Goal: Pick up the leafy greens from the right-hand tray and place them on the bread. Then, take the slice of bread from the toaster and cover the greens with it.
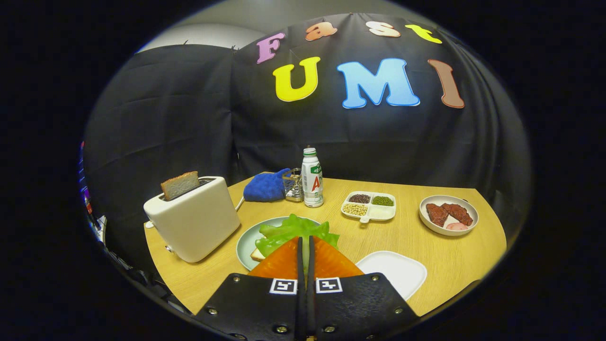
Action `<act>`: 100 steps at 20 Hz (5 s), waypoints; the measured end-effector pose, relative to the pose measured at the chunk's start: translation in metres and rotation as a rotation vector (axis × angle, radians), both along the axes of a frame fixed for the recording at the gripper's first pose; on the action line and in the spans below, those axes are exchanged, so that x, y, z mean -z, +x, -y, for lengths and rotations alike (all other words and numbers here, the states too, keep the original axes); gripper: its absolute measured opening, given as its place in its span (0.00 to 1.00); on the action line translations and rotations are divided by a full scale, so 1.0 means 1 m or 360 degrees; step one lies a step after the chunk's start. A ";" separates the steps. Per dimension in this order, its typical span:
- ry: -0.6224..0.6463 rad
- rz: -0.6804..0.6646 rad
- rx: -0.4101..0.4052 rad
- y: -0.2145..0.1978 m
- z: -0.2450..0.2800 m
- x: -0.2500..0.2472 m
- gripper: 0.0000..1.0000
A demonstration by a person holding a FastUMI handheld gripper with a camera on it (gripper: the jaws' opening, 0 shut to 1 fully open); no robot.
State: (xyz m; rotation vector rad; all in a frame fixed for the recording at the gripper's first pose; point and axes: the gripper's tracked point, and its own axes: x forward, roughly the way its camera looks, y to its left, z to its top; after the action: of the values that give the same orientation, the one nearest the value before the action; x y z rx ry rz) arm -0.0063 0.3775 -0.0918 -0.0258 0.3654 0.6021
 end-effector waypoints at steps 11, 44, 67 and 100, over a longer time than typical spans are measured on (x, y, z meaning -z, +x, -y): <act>-0.0029 0.0015 -0.0046 0.017 -0.050 0.020 0.00; -0.0008 0.0260 -0.0088 -0.034 -0.116 -0.012 0.51; 0.0032 0.0294 -0.0044 -0.082 -0.304 -0.033 0.50; 0.0242 0.0588 0.0048 -0.064 -0.245 -0.145 0.02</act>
State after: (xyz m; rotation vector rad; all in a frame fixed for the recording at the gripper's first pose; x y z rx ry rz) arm -0.0701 0.6230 0.0527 0.0140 -0.0383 0.5806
